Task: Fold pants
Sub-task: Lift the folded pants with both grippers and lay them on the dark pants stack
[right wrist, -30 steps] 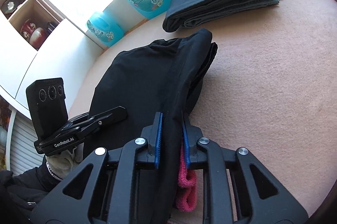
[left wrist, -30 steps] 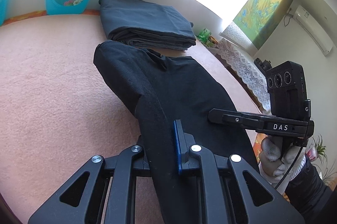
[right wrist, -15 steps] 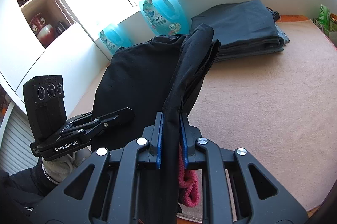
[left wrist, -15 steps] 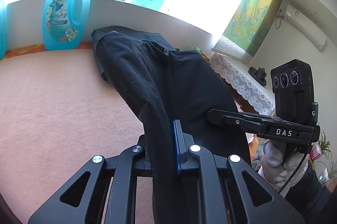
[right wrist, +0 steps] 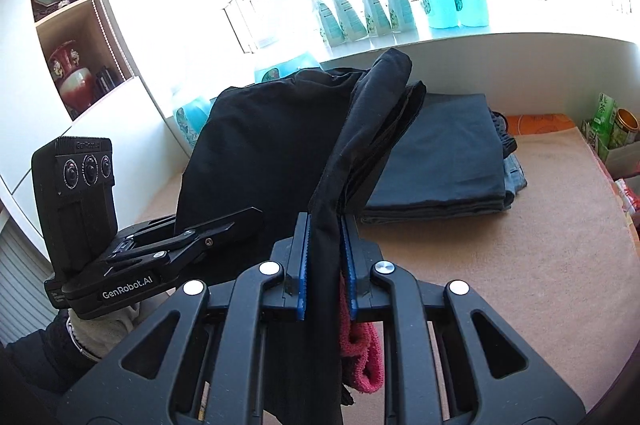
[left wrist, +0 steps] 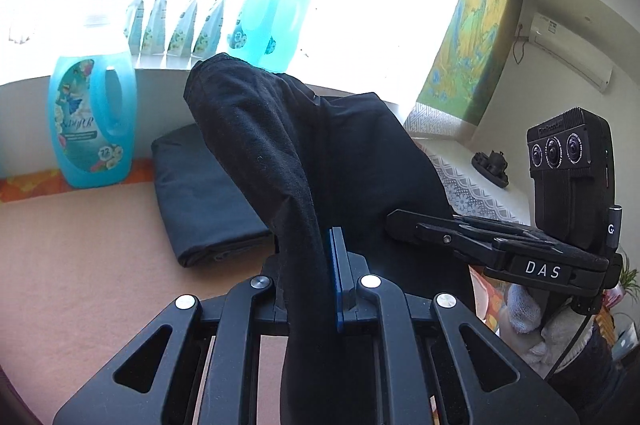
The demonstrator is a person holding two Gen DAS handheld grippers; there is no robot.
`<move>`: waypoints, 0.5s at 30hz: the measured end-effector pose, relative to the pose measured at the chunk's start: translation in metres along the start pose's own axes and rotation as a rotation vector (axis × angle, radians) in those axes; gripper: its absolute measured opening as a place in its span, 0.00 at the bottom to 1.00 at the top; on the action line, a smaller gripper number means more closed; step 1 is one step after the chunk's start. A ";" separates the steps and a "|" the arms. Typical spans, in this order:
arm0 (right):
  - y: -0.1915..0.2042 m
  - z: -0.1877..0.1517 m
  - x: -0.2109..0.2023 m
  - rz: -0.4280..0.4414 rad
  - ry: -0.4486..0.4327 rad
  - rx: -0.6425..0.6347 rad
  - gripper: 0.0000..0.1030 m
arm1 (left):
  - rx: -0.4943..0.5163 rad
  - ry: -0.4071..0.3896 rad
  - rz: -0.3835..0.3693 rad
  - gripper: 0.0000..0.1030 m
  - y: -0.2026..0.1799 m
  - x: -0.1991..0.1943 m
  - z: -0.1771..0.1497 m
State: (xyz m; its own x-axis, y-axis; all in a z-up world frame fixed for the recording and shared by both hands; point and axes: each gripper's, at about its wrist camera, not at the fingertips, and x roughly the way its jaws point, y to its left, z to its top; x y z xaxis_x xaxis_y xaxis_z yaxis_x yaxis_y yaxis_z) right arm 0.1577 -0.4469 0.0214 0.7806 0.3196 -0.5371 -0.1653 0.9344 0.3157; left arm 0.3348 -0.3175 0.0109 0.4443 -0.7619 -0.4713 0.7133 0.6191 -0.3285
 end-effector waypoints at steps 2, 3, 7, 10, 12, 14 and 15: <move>-0.004 0.015 0.005 -0.007 -0.007 -0.006 0.15 | 0.004 -0.010 0.002 0.11 0.002 0.007 0.013; -0.006 0.022 0.009 -0.013 -0.009 -0.013 0.15 | -0.001 -0.015 0.000 0.11 0.004 0.012 0.019; -0.017 0.046 0.028 -0.036 -0.006 -0.029 0.15 | 0.014 -0.027 0.017 0.11 0.010 0.033 0.040; -0.027 0.062 0.046 -0.056 0.009 -0.045 0.15 | 0.031 -0.012 0.028 0.11 0.016 0.052 0.048; -0.035 0.068 0.059 -0.063 0.016 -0.049 0.15 | 0.020 -0.001 0.031 0.11 0.024 0.066 0.053; -0.044 0.075 0.071 -0.064 0.022 -0.050 0.15 | 0.008 0.006 0.034 0.11 0.031 0.080 0.058; -0.049 0.078 0.078 -0.065 0.025 -0.049 0.15 | 0.008 0.008 0.037 0.11 0.034 0.086 0.060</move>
State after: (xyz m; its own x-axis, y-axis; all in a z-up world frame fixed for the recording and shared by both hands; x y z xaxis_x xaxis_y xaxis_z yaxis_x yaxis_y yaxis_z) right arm 0.2733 -0.4797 0.0250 0.7754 0.2611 -0.5750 -0.1442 0.9597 0.2413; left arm 0.4295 -0.3732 0.0081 0.4663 -0.7366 -0.4899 0.7003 0.6457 -0.3043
